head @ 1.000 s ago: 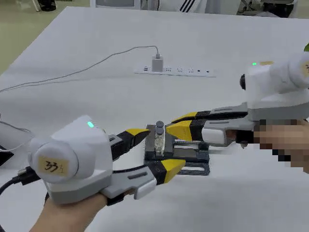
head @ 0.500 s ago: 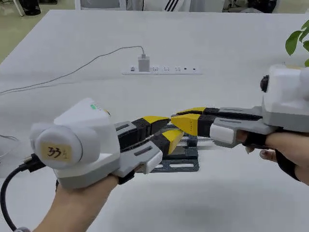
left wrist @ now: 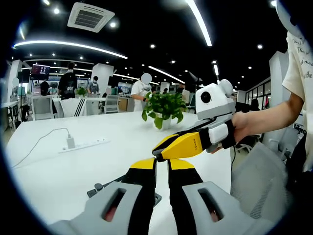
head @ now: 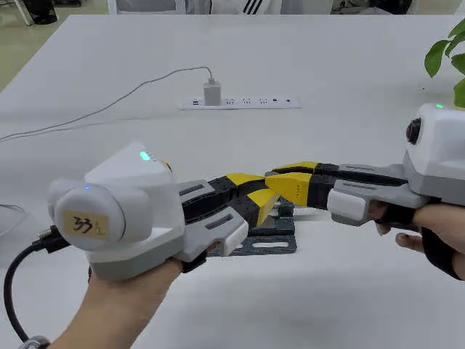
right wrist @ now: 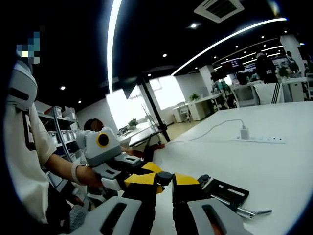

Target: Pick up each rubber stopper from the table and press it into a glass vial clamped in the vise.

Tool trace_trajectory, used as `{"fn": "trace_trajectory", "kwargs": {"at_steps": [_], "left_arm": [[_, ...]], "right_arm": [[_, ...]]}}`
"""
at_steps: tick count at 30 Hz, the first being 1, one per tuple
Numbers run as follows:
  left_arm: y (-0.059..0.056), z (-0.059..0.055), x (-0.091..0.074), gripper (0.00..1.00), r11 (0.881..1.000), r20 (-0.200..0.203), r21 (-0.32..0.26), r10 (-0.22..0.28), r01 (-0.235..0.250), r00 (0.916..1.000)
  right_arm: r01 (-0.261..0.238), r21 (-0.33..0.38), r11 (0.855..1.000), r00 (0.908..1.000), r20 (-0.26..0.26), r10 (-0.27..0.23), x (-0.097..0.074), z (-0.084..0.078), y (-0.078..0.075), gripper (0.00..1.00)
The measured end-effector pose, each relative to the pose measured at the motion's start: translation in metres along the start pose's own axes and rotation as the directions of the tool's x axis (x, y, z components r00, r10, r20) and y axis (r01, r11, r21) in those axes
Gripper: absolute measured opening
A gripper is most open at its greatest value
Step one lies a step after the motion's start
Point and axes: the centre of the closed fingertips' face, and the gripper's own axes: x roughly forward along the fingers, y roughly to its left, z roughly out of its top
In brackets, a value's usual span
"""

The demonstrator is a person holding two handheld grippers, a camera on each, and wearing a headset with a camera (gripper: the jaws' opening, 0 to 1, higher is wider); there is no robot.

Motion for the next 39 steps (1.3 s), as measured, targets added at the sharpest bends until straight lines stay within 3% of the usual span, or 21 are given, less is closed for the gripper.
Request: {"fn": "trace_trajectory", "kwargs": {"at_steps": [9, 22, 30, 33, 36, 39], "left_arm": [[-0.003, -0.002, -0.004, 0.04, 1.000, -0.004, 0.002, -0.016, 0.016, 0.9999], [-0.010, -0.010, -0.005, 0.04, 0.998, -0.042, 0.031, -0.046, 0.047, 0.9980], [-0.010, -0.015, -0.006, 0.04, 0.997, -0.065, 0.052, -0.054, 0.058, 0.9964], [-0.012, -0.018, -0.007, 0.04, 0.995, -0.085, 0.073, -0.065, 0.072, 0.9942], [-0.014, -0.022, -0.008, 0.04, 0.991, -0.108, 0.093, -0.082, 0.092, 0.9908], [-0.015, -0.025, -0.008, 0.04, 0.988, -0.125, 0.109, -0.094, 0.107, 0.9877]], "right_arm": [[-0.017, -0.017, 1.000, 0.9998, -0.007, 0.017, 0.001, -0.002, 0.007, 0.07], [-0.055, -0.031, 0.998, 0.9963, -0.068, 0.053, -0.001, -0.009, 0.016, 0.12], [-0.071, -0.077, 0.995, 0.9914, -0.115, 0.062, -0.004, -0.007, 0.015, 0.18], [-0.102, -0.123, 0.987, 0.9796, -0.185, 0.078, -0.010, -0.009, 0.014, 0.20], [-0.160, -0.198, 0.967, 0.9572, -0.270, 0.104, -0.016, -0.012, 0.016, 0.21], [-0.204, -0.213, 0.955, 0.9395, -0.317, 0.130, -0.019, -0.013, 0.021, 0.23]]}}
